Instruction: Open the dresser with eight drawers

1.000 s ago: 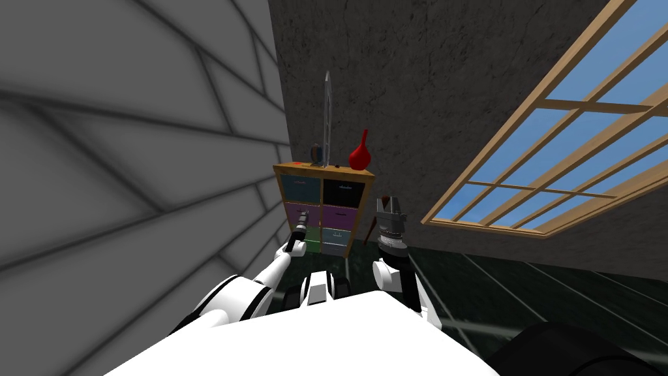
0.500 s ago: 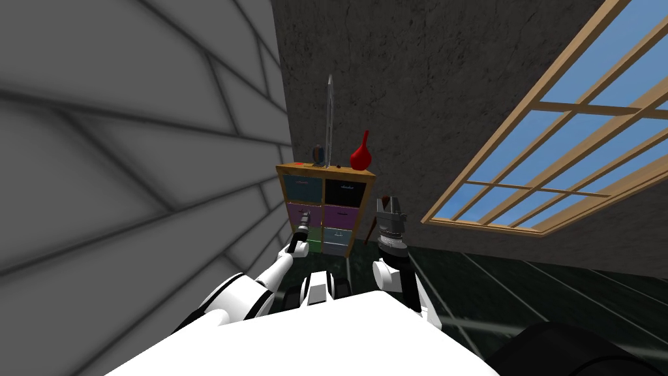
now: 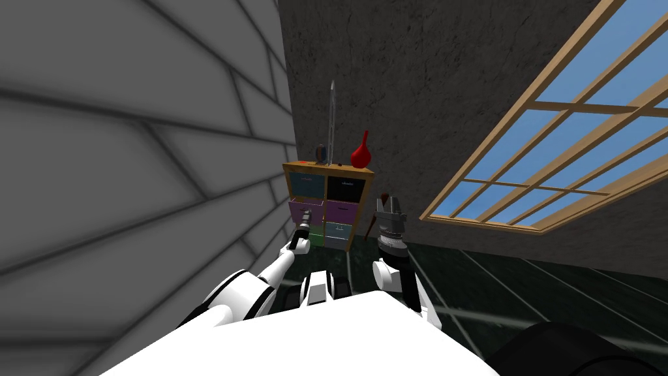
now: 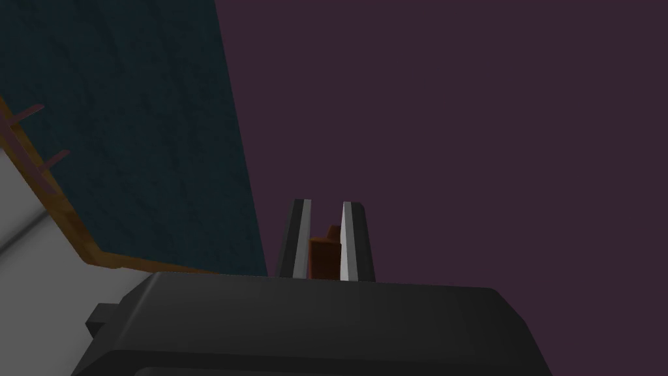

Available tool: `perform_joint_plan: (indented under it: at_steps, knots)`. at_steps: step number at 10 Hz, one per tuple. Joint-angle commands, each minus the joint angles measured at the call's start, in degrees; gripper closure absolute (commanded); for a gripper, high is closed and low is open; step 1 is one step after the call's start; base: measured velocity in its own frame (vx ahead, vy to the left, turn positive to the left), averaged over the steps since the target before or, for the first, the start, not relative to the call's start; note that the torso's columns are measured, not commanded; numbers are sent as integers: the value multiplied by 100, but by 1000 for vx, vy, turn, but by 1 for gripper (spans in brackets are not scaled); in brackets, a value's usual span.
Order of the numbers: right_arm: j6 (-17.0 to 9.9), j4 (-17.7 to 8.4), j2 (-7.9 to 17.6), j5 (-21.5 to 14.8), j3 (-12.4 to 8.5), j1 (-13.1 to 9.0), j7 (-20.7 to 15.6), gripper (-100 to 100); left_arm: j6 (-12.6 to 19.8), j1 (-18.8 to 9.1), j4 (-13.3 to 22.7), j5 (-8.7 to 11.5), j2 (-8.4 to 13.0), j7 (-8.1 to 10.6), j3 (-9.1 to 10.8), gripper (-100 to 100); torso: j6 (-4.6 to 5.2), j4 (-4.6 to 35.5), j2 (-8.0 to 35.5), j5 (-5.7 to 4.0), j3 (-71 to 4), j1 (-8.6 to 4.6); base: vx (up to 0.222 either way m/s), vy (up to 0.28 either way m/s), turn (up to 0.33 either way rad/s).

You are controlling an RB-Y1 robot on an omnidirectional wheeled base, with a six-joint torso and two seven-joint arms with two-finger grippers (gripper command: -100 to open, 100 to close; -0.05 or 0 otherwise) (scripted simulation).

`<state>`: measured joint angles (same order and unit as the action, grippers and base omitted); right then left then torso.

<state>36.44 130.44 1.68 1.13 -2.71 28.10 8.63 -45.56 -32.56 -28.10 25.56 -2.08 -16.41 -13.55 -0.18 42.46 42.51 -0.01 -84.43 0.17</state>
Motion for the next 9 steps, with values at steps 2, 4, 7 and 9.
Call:
perform_joint_plan:
  at_steps: [2, 4, 7, 9]
  knots:
    - [0, 0, 0, 0, 0, 1, 0, 0, 38, -19, -10, 14, -13, -9, -16, 100, 6, -5, -12, -2, -9, -11, -155, 30, 31]
    - [0, 0, 0, 0, 0, 0, 0, 0, 47, -52, -32, 28, -20, -20, -31, 100, 9, -1, 2, -1, 2, -11, -192, 42, 30]
    - [0, 0, 0, 0, 0, 2, 0, 0, 353, -235, -114, 31, -19, -47, 52, -100, 16, -27, -63, -3, -37, -29, -59, -3, 40]
    - [1, 1, 0, 0, 0, 3, 0, 0, 532, -396, -141, 38, -13, -59, 110, -100, 17, -20, -45, 0, -28, -19, -16, -10, 41]
